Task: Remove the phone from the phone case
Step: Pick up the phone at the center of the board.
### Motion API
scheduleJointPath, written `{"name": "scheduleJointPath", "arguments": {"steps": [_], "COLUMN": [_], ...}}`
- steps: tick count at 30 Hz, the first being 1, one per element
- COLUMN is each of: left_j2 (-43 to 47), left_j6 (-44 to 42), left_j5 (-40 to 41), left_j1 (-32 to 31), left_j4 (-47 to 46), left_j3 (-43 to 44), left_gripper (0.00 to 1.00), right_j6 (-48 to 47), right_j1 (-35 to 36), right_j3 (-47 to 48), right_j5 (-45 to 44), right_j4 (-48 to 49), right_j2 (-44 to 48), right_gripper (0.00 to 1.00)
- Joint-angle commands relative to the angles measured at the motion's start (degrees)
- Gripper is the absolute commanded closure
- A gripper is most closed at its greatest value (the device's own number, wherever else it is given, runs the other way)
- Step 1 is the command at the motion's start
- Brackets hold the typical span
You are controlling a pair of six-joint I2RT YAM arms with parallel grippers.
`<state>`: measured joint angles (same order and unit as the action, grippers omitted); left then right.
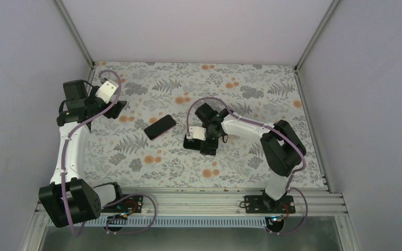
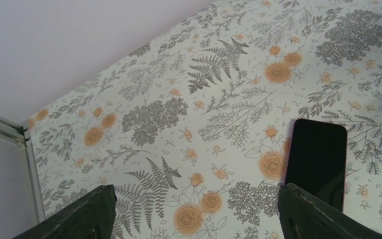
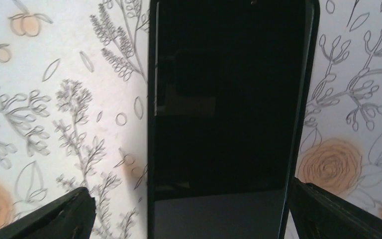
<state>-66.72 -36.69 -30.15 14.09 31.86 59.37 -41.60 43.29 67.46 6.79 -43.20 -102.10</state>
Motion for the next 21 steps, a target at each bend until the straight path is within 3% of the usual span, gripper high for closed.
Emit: {"name": "scheduleJointPath", "arguments": {"steps": [1, 16, 21], "left_j2": [0.75, -0.96, -1.78], "left_j6": [0.87, -0.11, -0.38], "left_j5": [0.0, -1.27, -2.98], "left_j1": [0.33, 0.26, 0.03], "left_j4": [-1.0, 0.12, 1.02], "left_j3": [-1.18, -0.58, -0.25], "left_gripper": [0.19, 0.19, 0.2], "right_j6": [-2.95, -8.26, -10.41], "right_j1": [-1.28, -6.67, -6.97], "right_j3": [-0.18, 5.87, 7.72], "right_j5": [-0.96, 4.03, 6.12], "right_j4": [5.03, -0.95, -6.15], "right_j2": [-3.25, -9.9, -13.72], "right_gripper": [0.0, 0.01, 0.14]}}
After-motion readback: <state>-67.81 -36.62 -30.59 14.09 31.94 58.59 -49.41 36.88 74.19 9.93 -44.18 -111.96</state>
